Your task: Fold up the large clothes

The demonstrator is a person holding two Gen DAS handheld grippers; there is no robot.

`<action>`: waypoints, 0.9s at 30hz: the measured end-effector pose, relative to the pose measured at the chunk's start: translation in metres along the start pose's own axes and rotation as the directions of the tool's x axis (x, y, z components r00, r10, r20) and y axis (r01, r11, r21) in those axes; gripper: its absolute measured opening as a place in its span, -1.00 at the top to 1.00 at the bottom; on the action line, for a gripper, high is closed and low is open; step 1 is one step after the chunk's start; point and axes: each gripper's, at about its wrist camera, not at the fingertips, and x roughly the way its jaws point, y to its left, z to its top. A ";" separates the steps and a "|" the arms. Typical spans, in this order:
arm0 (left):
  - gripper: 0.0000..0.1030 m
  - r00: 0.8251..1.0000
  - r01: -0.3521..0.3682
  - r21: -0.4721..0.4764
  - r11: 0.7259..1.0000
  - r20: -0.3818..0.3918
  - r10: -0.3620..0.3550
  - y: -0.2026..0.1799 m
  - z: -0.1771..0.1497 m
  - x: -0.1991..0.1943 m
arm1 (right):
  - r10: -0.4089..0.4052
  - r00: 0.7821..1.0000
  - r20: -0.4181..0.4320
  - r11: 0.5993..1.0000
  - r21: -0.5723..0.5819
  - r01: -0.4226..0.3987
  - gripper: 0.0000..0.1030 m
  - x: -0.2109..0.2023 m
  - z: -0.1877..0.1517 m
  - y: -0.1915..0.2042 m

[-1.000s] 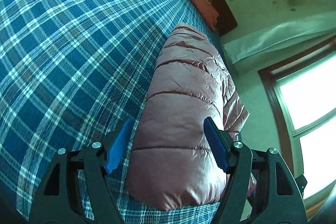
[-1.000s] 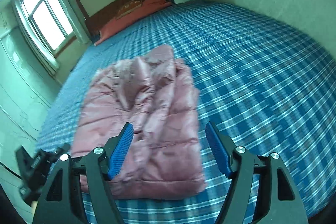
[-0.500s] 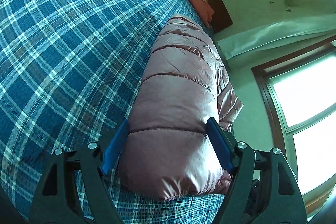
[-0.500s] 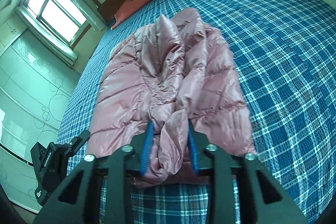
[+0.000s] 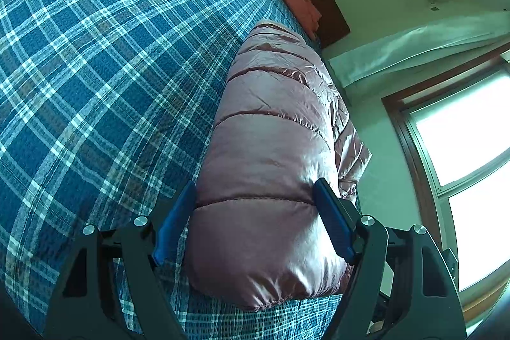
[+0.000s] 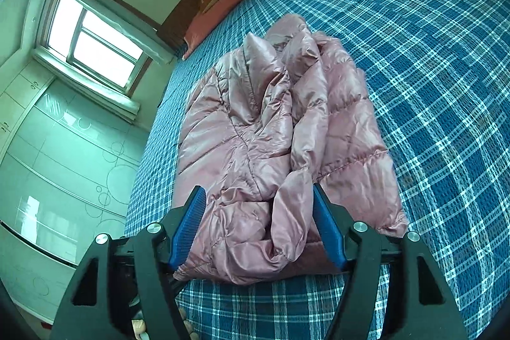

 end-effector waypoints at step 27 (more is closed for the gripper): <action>-0.29 0.983 -0.152 0.226 0.962 -0.069 0.172 -0.025 -0.023 0.049 | -0.108 0.994 -0.016 0.993 0.045 0.109 0.80 0.006 -0.018 -0.087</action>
